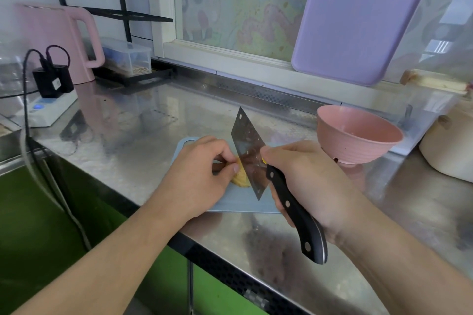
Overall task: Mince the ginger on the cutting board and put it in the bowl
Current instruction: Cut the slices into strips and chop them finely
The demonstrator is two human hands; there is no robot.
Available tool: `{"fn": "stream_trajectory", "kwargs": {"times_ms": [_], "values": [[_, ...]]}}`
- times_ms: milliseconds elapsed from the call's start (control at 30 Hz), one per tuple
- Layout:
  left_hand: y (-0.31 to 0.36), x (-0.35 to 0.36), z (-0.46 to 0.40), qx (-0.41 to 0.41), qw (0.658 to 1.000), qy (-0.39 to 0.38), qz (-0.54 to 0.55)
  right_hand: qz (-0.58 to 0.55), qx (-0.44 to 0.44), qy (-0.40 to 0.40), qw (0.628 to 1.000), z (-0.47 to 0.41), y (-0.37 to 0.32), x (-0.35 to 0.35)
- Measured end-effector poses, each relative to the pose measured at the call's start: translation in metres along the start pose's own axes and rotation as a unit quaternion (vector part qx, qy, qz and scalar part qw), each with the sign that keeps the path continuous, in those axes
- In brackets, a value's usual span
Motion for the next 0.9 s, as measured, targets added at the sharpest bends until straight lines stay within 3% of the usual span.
{"fn": "stream_trajectory", "kwargs": {"times_ms": [233, 900], "values": [[0.0, 0.001, -0.001, -0.001, 1.0, 0.005, -0.006, 0.023, -0.017, 0.009, 1.0, 0.002, 0.0, 0.005], [0.002, -0.001, 0.0, 0.006, 1.0, 0.009, 0.001, 0.028, 0.059, 0.007, 0.998, -0.017, 0.015, 0.02]]}}
Point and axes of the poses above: each hand's wrist, its own z-axis away from the middle knuckle, its own x-axis out of the palm, y = z × x, the point moved 4 cm from there along -z, towards the middle knuckle, and after that the axes turned 7 degrees about -x, right-handed, at the moved point
